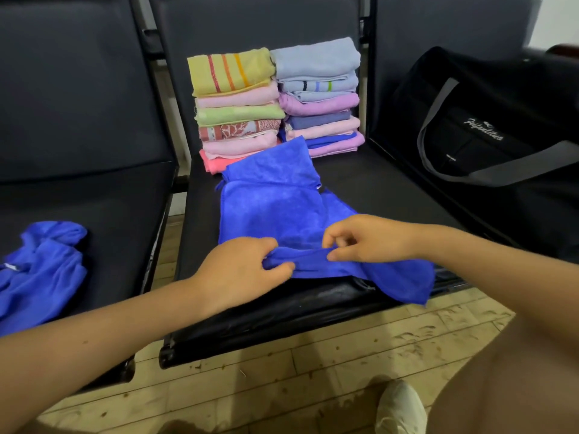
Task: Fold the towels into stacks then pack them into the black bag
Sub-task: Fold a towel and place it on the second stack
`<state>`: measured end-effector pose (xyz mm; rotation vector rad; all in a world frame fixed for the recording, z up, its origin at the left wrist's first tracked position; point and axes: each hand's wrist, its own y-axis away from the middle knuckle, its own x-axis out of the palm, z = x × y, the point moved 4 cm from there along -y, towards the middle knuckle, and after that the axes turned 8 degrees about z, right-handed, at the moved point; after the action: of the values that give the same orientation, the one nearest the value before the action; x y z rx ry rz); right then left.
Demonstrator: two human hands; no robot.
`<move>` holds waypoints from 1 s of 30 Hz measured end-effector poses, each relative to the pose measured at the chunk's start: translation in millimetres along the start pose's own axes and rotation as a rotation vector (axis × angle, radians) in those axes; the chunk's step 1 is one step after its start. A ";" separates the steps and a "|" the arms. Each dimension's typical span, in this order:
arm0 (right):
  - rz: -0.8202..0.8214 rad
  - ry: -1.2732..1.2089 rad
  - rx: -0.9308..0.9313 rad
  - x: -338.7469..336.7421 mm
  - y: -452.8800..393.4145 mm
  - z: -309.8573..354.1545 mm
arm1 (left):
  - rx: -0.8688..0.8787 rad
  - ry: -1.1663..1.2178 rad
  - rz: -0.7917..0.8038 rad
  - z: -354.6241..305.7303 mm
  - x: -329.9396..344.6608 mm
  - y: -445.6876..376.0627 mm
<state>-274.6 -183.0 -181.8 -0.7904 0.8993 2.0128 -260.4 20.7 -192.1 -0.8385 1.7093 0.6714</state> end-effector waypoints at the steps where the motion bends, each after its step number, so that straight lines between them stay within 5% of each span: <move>1: 0.000 0.018 0.024 -3.7 1.8 -5.2 | -0.012 -0.083 -0.018 0.6 -0.7 -0.6; 5: -0.024 0.066 0.089 -11.2 5.6 -20.4 | -0.041 -0.174 -0.045 6.2 -4.9 -6.7; 11: -0.266 -0.215 0.021 -25.7 6.0 -13.9 | 0.079 -0.052 -0.111 7.4 -24.5 -12.8; 17: -0.164 -0.015 0.043 -36.4 12.4 -20.9 | 0.082 -0.078 -0.136 21.0 -32.5 -18.7; 20: -0.242 0.107 0.061 -39.9 5.5 -26.1 | 0.091 -0.156 -0.115 24.4 -28.1 -22.5; 25: -0.323 -0.125 0.087 -41.1 -4.7 -34.7 | 0.078 -0.131 -0.143 23.3 -25.7 -27.3; 30: -0.297 -0.021 0.073 -40.4 -7.3 -34.8 | 0.072 -0.054 -0.100 28.9 -28.6 -29.0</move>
<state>-240.6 -223.6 -172.5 -0.8088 0.7885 1.7172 -215.4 31.8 -173.4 -0.8428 1.6222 0.5571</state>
